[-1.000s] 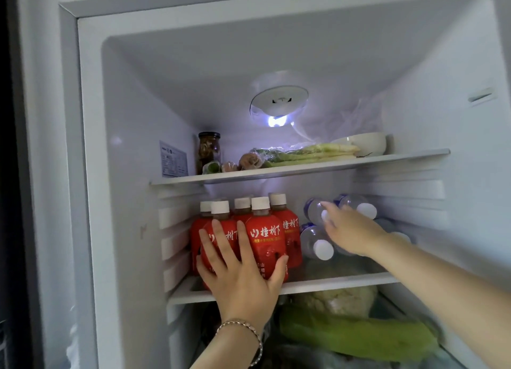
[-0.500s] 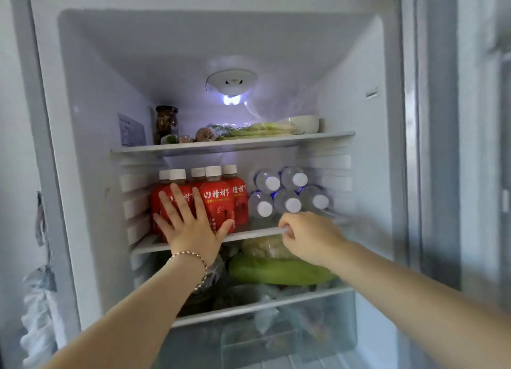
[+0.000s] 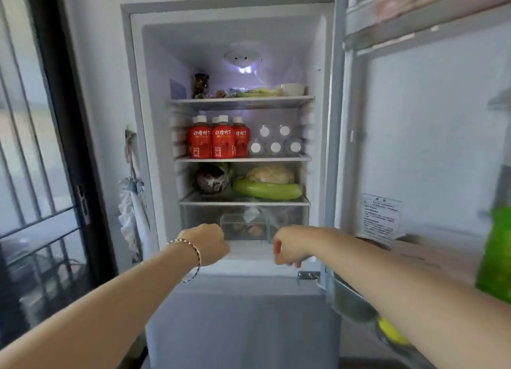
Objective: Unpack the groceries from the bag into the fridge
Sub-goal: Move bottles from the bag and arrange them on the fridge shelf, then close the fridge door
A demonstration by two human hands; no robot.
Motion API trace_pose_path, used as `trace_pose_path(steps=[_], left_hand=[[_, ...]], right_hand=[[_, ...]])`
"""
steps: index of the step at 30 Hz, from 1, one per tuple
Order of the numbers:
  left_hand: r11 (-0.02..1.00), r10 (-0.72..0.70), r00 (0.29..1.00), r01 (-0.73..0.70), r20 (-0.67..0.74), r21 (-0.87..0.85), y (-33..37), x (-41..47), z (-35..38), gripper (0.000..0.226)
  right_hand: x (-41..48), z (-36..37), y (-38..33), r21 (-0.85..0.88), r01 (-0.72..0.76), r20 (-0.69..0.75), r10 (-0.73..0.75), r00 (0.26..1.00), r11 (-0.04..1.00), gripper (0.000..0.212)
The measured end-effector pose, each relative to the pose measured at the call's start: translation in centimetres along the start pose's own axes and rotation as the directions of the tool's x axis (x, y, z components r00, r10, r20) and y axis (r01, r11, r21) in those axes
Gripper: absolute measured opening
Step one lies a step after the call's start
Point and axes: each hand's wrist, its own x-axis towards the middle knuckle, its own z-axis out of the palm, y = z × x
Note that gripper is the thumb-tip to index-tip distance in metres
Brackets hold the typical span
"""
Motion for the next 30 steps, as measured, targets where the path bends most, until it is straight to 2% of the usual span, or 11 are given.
trace_pose_path(steps=[4, 8, 11, 13, 17, 23, 27, 30], left_hand=[[0.988, 0.023, 0.986, 0.003, 0.167, -0.152, 2.4, -7.1, 0.8, 0.034], [0.983, 0.023, 0.977, 0.017, 0.214, -0.181, 5.2, -11.4, 1.0, 0.034], [0.984, 0.037, 0.972, 0.004, 0.231, -0.176, 8.3, -13.3, 1.3, 0.025], [0.979, 0.065, 0.972, -0.019, 0.225, -0.201, 10.5, -14.5, 1.6, 0.031], [0.97, 0.213, 0.953, -0.18, 0.217, -0.163, 14.8, -17.7, 2.1, 0.037], [0.923, 0.352, 0.924, -0.316, 0.15, -0.219, 20.8, -22.5, 2.3, 0.022], [0.93, 0.329, 0.935, -0.297, 0.132, -0.219, 23.2, -24.8, 2.9, 0.029], [0.949, 0.288, 0.947, -0.262, 0.142, -0.174, 24.6, -26.1, 3.4, 0.032]], right_hand=[[-5.5, 2.3, 0.0, 0.019, 0.033, 0.044, -0.033, 0.998, 0.999, 0.031], [-10.8, 4.4, 1.1, 0.062, 0.018, 0.027, -0.02, 0.999, 0.998, 0.03], [-15.1, 6.0, 3.0, 0.123, -0.039, 0.007, 0.038, 0.999, 0.992, 0.028], [-18.2, 7.0, 4.7, 0.154, -0.09, -0.015, 0.094, 0.995, 0.984, 0.025], [-25.2, 9.2, 8.7, 0.282, -0.234, -0.072, 0.263, 0.962, 0.931, 0.023], [-37.1, 12.1, 14.2, 0.408, -0.431, -0.067, 0.497, 0.865, 0.805, 0.022], [-43.1, 13.2, 19.2, 0.484, -0.523, -0.139, 0.651, 0.746, 0.702, 0.039], [-44.6, 12.8, 23.9, 0.557, -0.502, -0.248, 0.71, 0.66, 0.661, 0.051]])
